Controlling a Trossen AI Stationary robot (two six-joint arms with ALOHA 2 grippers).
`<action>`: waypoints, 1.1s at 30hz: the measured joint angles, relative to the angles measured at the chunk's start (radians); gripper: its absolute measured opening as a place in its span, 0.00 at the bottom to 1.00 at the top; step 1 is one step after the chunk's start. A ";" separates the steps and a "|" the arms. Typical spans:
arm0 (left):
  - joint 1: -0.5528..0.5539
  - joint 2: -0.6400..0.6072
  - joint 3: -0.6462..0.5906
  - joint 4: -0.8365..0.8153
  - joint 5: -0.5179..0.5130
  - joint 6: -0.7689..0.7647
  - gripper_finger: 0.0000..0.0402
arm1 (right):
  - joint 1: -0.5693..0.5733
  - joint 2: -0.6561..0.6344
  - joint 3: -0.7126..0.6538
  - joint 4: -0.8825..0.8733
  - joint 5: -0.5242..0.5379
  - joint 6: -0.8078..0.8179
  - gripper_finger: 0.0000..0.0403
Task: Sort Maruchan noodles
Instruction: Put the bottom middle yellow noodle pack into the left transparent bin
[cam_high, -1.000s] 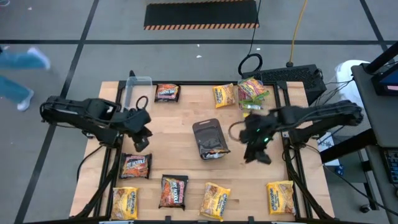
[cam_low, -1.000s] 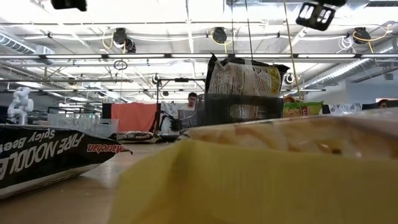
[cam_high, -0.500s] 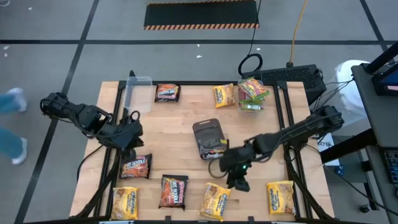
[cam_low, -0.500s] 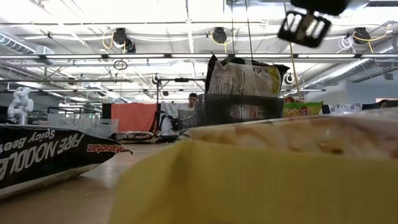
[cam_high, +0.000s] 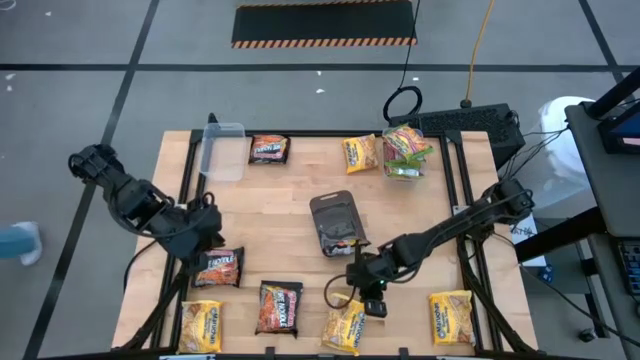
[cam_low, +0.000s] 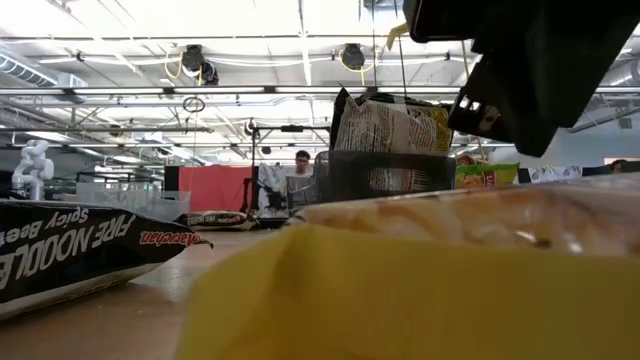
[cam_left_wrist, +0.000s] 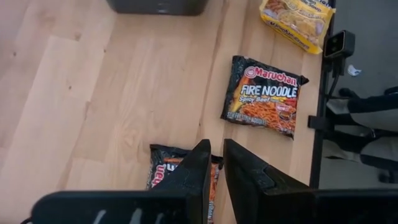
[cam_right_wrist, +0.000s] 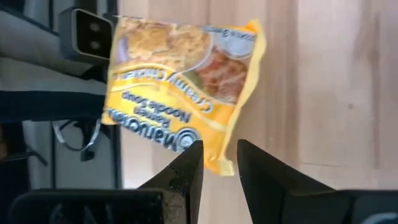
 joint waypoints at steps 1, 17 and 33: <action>-0.010 0.000 0.000 0.000 -0.008 -0.008 0.12 | 0.000 0.003 0.000 0.001 0.015 -0.001 0.23; -0.067 0.000 0.000 0.002 -0.060 -0.048 0.12 | -0.001 0.054 -0.001 0.018 -0.008 0.015 0.20; -0.067 0.000 0.000 0.002 -0.060 -0.046 0.12 | -0.001 0.054 -0.095 0.180 -0.008 0.121 0.20</action>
